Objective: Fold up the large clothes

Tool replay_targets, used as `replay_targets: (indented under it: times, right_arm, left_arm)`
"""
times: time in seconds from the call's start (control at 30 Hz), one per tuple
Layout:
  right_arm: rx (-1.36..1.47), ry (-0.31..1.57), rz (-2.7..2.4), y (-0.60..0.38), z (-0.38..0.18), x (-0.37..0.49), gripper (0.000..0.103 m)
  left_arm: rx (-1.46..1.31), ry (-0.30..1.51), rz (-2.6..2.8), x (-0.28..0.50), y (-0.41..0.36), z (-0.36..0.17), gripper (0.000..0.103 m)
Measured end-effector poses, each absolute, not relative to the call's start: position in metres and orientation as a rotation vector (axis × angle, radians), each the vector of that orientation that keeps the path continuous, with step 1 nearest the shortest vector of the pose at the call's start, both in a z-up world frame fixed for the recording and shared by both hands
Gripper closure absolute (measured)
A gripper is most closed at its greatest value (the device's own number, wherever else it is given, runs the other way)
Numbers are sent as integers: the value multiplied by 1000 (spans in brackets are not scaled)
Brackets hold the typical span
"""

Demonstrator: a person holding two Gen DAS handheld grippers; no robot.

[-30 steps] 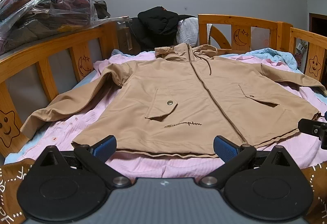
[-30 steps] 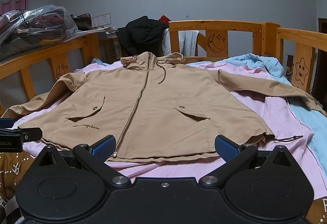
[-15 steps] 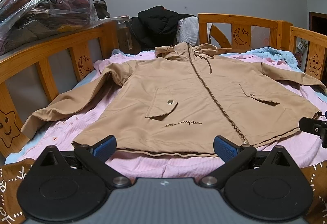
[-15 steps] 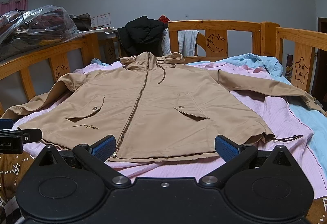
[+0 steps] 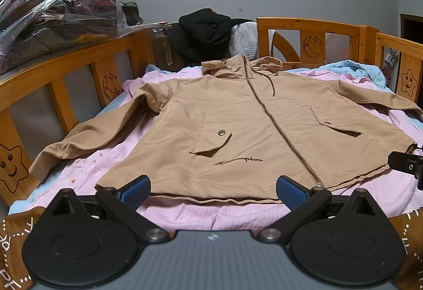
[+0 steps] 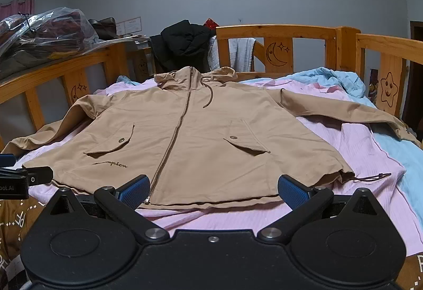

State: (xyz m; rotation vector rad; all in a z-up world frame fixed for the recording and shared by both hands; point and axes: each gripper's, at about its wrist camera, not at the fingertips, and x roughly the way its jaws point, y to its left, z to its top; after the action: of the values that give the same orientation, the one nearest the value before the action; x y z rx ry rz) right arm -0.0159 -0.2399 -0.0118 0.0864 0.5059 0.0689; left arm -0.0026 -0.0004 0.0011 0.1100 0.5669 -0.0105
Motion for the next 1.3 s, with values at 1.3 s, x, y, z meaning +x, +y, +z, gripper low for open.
replay_targets:
  times: [1.3]
  right_arm:
    - [87,521,39,-247,-14,-17,0]
  left_arm:
    - [113,618,18,5,4,1,0]
